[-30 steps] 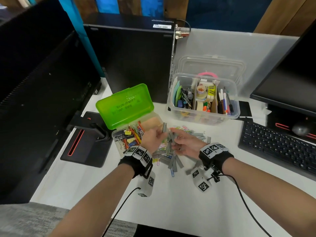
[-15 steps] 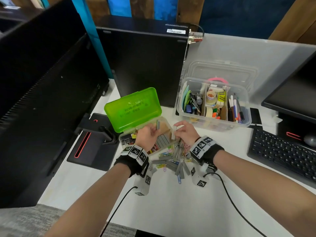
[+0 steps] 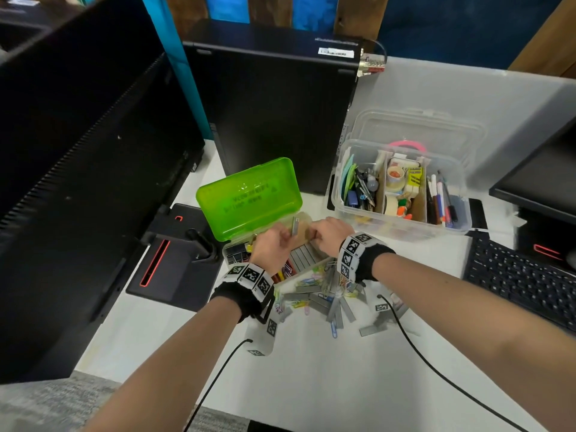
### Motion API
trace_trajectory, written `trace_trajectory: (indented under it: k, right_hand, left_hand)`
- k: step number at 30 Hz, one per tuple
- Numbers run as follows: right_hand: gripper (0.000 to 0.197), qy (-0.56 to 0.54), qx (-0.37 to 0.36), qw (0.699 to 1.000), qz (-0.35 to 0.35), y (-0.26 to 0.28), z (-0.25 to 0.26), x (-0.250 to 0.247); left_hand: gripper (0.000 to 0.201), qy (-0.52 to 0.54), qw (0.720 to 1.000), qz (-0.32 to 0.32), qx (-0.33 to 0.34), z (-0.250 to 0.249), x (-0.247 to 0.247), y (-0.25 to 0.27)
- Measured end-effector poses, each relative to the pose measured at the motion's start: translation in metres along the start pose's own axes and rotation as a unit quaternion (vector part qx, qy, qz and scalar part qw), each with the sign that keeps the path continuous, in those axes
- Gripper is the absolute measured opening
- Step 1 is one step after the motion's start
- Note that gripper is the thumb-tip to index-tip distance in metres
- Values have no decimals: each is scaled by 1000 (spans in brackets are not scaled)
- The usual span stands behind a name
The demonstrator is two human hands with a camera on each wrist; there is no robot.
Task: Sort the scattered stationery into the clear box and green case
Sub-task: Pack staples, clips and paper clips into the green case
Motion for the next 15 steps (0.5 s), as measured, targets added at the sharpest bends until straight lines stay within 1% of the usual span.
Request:
trace_trajectory:
  k: [3, 5, 9, 12, 15]
  right_hand:
    - [16, 37, -46, 998, -24, 0, 3, 1]
    - [16, 62, -65, 996, -29, 0, 5, 0]
    - [17, 74, -84, 993, -26, -2, 5, -6]
    - [17, 91, -112, 989, -15, -3, 6, -11]
    - [18, 102, -120, 988, -10, 0, 4, -9]
  left_hand:
    - [13, -5, 1000, -2, 5, 1, 1, -3]
    - [13, 0, 1000, 1, 6, 1, 1, -3]
    - [14, 1, 1000, 0, 9, 2, 1, -3]
    - [15, 14, 1000, -3, 8, 3, 1, -1]
    - [17, 23, 1000, -6, 13, 3, 1, 2]
Point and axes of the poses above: each hand's wrist, its own y-axis away from the middle knuckle, its own x-axis out of the palm, z = x × y, the point moved 1 cm from there along -y, towards the middle knuckle, and after that the axes turned 14 degrees about -z, right-handed, at the moved point
